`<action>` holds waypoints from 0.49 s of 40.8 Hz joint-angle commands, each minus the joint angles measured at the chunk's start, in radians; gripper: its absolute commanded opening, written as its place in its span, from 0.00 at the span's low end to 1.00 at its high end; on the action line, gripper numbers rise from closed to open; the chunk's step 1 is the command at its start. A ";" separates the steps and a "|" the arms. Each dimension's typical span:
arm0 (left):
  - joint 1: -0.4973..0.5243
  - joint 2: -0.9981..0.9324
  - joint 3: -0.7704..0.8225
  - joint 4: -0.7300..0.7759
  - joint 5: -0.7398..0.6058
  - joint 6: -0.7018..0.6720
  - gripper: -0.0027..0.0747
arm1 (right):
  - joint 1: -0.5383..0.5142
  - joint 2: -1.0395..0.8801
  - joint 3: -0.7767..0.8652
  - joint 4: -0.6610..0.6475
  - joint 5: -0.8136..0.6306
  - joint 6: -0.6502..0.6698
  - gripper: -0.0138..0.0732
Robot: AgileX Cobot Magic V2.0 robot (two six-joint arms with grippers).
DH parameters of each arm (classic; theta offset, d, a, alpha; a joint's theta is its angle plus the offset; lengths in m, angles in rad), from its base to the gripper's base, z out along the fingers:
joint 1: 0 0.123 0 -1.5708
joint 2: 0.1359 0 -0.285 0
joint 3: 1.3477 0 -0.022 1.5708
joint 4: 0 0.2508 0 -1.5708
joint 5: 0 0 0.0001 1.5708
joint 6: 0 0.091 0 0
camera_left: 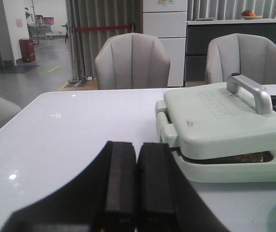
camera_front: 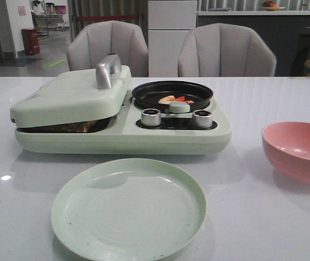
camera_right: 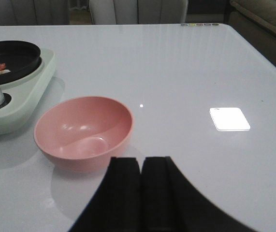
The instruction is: Make breakfast with bread and shrimp
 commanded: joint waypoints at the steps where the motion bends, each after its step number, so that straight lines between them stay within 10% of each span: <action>1: -0.005 -0.016 0.030 -0.009 -0.089 -0.006 0.16 | -0.001 -0.019 0.044 -0.006 -0.236 -0.005 0.20; 20: -0.005 -0.016 0.030 -0.009 -0.089 -0.006 0.16 | -0.001 -0.019 0.099 0.012 -0.361 -0.005 0.20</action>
